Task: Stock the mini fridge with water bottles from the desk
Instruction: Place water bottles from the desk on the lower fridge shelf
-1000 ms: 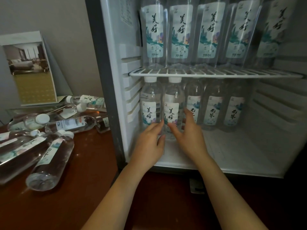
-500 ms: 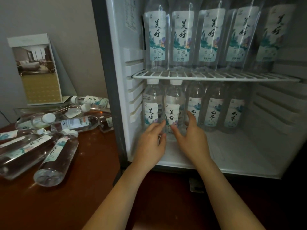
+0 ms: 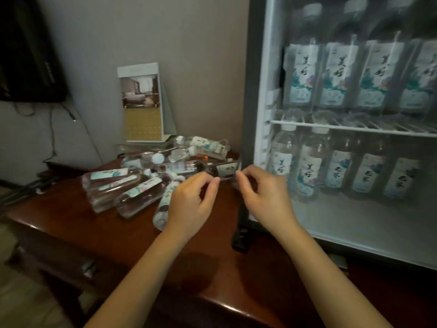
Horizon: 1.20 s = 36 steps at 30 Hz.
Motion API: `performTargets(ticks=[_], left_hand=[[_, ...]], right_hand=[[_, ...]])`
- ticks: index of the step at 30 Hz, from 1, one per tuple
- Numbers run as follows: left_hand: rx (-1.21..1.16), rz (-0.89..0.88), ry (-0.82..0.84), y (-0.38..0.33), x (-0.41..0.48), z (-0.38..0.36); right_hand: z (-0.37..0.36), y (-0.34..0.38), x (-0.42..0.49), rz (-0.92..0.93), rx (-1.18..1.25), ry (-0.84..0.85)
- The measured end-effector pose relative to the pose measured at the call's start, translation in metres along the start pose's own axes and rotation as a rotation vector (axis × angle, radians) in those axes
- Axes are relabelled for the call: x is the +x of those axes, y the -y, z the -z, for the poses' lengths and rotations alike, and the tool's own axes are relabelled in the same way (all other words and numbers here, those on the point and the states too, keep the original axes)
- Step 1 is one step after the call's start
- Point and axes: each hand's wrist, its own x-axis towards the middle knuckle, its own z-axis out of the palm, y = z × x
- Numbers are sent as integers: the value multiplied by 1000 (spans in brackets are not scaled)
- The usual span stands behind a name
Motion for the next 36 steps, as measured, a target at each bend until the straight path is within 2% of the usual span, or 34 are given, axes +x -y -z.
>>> performTargets(ticks=[3,6,8,12,15,19,23,28,31,34,36], left_hand=[[130,211,60,45,-8,42],[310,486,222,92,-20,69],[389,566,330,114,-25,76],[455,666,447,138,-23,76],[364,716,415,154,-24,79],[225,806,298,158,-31,89],[99,924,270,155,-43,101],[-60,1032,450,145,-49,128],[-15,1084,544,136,-51,141],[-96,1089,501,121,-57,146],[-128,1021,457,110,-63,146]], right_hand=[[-39,38,4,44,17,166],[-89,68,7,-17,85,358],[-126,84,7,-190,203,473],[-176,108,5,-707,677,616],[-193,109,7,-911,840,617],[-206,107,9,-1076,986,559],[-232,112,1,-1129,967,436],[-239,117,-15,-1069,1016,338],[-226,120,-23,-1069,1127,347],[-208,127,-31,-1044,1228,393],[-197,130,-38,-1015,1299,433]])
